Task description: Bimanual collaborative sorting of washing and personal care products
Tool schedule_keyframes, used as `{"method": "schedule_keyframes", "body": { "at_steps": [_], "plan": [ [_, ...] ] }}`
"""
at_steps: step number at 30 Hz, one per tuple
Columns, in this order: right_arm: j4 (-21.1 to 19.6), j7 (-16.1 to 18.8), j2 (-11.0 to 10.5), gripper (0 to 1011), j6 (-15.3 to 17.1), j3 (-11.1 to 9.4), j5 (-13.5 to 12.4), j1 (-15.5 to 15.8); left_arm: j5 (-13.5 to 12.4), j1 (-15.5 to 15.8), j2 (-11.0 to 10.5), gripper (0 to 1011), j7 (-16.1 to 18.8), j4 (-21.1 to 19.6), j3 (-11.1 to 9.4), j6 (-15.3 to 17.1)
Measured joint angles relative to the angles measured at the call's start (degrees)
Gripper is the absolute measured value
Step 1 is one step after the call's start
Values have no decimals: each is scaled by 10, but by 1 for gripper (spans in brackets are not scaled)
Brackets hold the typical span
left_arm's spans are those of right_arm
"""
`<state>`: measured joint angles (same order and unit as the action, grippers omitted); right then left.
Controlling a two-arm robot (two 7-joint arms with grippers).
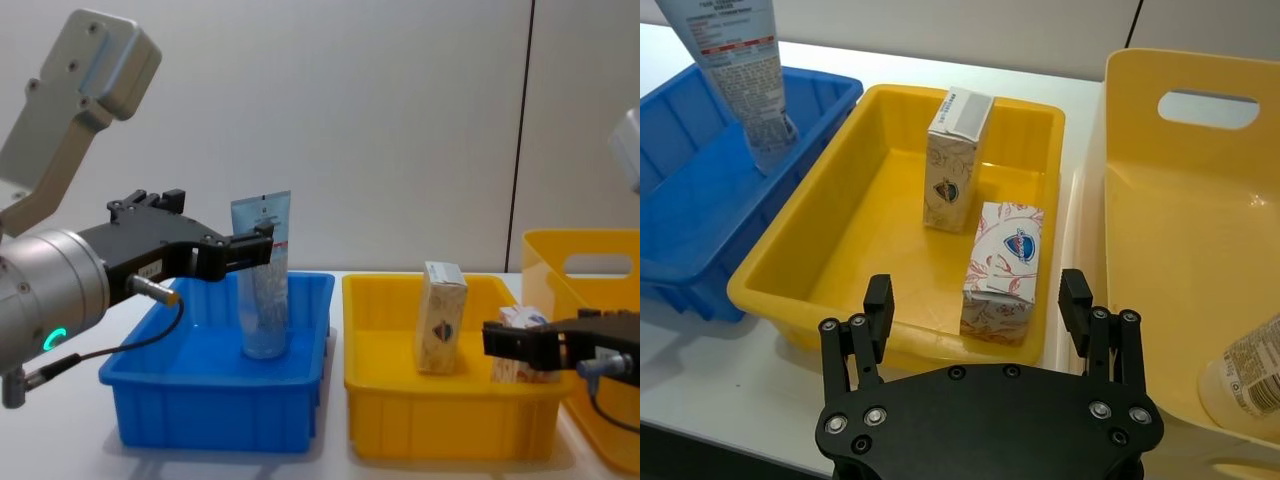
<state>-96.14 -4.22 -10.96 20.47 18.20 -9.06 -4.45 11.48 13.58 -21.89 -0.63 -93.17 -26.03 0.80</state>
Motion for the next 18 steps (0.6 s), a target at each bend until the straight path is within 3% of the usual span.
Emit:
{"method": "schedule_keyframes", "body": {
  "at_steps": [18],
  "plan": [
    [19,3,11,1003,16,5,11,-12,0,0,0,1001,0,0,0,0]
  ]
}}
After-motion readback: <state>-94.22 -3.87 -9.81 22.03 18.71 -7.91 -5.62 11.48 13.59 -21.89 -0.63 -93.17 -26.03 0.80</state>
